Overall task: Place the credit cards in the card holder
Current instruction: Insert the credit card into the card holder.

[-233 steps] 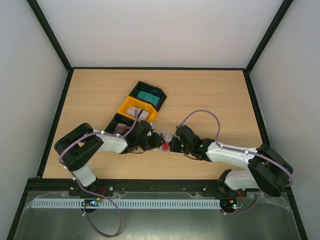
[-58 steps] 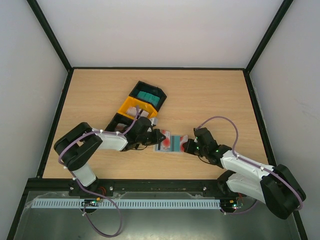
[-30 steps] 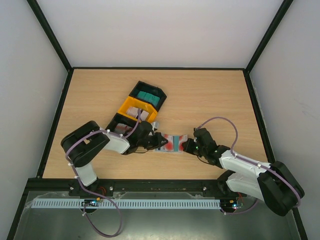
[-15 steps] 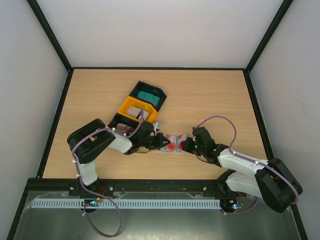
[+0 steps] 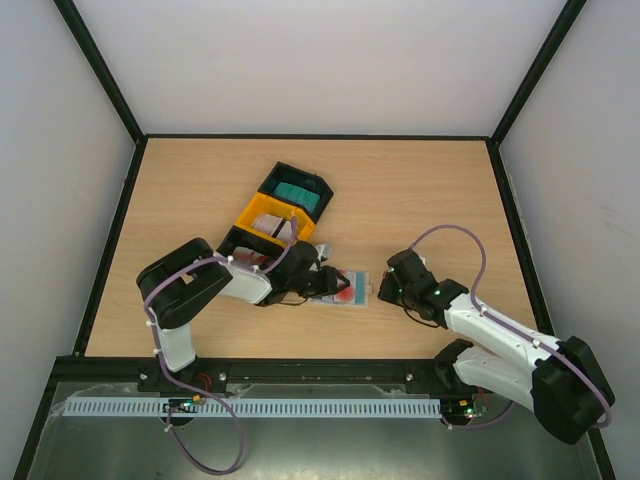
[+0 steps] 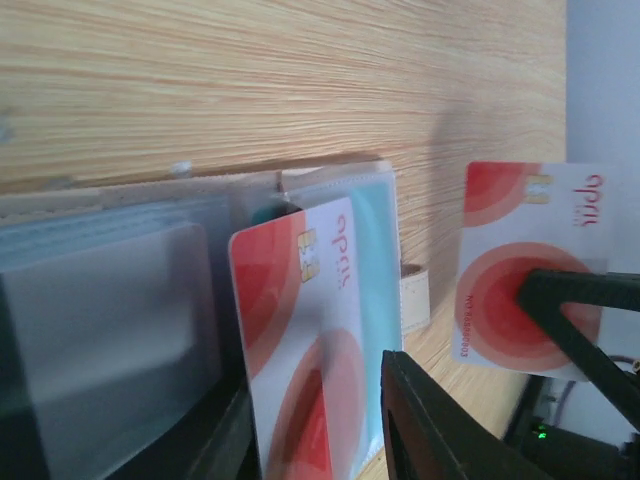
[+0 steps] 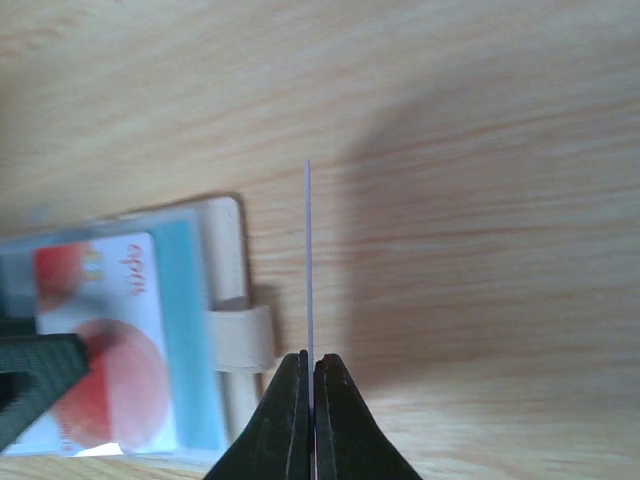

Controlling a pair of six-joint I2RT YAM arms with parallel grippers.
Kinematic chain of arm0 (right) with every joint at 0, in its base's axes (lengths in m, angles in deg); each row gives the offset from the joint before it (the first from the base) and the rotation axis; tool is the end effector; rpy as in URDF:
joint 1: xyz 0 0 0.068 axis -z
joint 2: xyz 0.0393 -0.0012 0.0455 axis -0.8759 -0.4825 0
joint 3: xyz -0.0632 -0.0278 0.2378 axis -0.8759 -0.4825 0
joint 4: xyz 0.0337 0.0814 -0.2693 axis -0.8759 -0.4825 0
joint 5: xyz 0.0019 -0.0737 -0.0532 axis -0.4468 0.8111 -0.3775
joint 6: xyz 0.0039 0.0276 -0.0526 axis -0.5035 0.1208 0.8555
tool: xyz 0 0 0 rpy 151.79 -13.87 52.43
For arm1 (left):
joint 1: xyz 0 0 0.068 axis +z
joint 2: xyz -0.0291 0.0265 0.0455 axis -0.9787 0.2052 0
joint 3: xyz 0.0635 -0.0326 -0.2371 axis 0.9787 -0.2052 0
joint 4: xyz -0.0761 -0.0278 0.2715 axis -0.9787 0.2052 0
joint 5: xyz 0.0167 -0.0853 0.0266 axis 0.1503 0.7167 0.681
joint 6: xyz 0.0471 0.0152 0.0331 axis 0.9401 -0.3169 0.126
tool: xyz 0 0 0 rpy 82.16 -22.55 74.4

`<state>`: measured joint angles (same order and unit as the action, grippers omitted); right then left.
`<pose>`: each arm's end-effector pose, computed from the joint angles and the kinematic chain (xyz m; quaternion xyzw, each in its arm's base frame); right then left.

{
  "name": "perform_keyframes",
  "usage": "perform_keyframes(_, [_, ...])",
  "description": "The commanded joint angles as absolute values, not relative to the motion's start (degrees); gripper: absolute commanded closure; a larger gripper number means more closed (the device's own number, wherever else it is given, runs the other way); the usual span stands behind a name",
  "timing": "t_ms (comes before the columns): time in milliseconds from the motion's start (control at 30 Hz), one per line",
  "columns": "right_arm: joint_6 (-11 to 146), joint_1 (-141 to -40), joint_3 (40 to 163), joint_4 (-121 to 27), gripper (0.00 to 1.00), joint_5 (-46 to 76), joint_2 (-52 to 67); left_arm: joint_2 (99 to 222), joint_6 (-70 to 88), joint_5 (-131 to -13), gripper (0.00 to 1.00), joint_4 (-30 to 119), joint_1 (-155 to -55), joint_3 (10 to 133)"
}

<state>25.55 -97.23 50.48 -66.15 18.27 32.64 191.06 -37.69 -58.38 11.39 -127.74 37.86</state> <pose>0.1772 0.1331 0.1324 0.0923 0.9371 0.2517 0.2235 0.2095 -0.2709 0.0594 0.0263 0.8621 -0.4838 0.1487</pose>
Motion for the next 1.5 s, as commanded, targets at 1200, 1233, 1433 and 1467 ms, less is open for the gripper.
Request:
perform_keyframes(1200, [25.83,-97.61,47.9,-64.09,0.98,8.52,30.15,173.65,-35.46,-79.18,0.15,55.57,-137.33,46.45])
perform_keyframes(1233, [25.83,-97.7,47.85,-64.09,0.98,8.5,29.97,174.34,-35.36,-79.33,0.15,55.61,-137.3,46.64])
perform_keyframes(1433, [24.5,-99.46,47.85,-64.17,0.98,9.4,29.55,179.07,-34.69,-77.4,0.16,54.34,-137.39,47.65])
perform_keyframes(1467, [24.36,-99.73,47.94,-64.18,0.98,9.55,29.42,179.67,-34.67,-77.23,0.16,54.23,-137.39,47.8])
